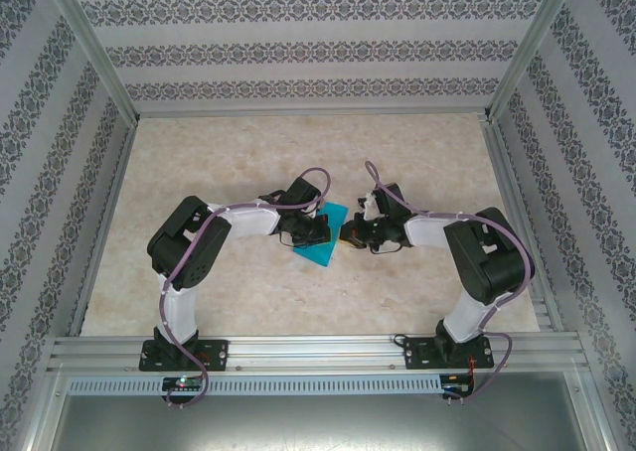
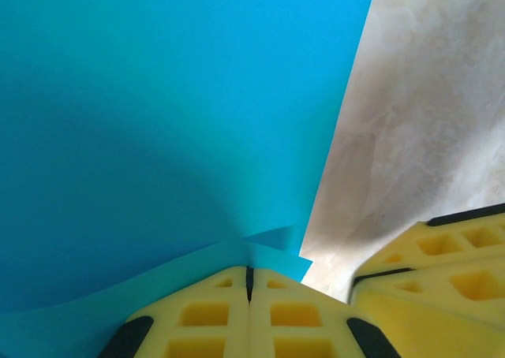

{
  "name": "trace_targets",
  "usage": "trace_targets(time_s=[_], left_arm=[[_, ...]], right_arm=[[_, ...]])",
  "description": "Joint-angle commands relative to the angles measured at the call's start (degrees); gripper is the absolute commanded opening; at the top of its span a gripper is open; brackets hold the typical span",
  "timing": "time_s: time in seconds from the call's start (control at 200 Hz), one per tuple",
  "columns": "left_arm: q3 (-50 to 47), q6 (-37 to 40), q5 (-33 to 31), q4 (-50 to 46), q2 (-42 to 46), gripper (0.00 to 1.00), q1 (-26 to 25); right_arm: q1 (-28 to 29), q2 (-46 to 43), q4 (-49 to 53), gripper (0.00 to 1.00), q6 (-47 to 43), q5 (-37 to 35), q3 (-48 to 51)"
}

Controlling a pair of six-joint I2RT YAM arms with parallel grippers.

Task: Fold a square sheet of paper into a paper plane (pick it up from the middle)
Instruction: Fold the triangle a second time at the center of the table.

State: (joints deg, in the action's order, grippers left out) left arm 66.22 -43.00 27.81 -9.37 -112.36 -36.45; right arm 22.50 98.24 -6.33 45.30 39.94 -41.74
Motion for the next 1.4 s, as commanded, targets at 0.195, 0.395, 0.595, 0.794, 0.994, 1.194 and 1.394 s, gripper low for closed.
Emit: trace_targets(time_s=[0.195,0.395,0.595,0.794,0.994,1.194,1.394], left_arm=[[-1.6,1.5,-0.8,-0.5,0.7,0.01,-0.5],[-1.9,1.0,0.5,0.6,0.9,0.01,-0.2],[-1.6,1.1,1.3,0.5,1.7,0.02,-0.1],[-1.5,1.3,1.7,0.3,3.3,0.04,0.1],[-0.8,1.8,1.4,-0.9,5.1,0.05,0.7],[-0.4,3.5,1.4,-2.4,3.8,0.05,2.2],[0.7,5.3,1.5,-4.0,2.0,0.06,3.1]], right_arm=[[1.6,3.3,-3.4,0.0,1.9,1.4,-2.5],[1.7,5.1,-2.3,0.0,1.5,0.4,-3.2],[1.9,6.1,3.8,0.0,-2.0,-3.0,-5.1],[2.8,6.3,10.4,0.0,-5.3,-6.8,-7.1],[3.4,7.5,13.2,0.0,-6.6,-8.5,-8.1],[3.8,7.6,14.8,0.0,-7.8,-9.7,-8.8],[3.8,7.5,15.0,0.0,-8.3,-9.9,-8.9]])
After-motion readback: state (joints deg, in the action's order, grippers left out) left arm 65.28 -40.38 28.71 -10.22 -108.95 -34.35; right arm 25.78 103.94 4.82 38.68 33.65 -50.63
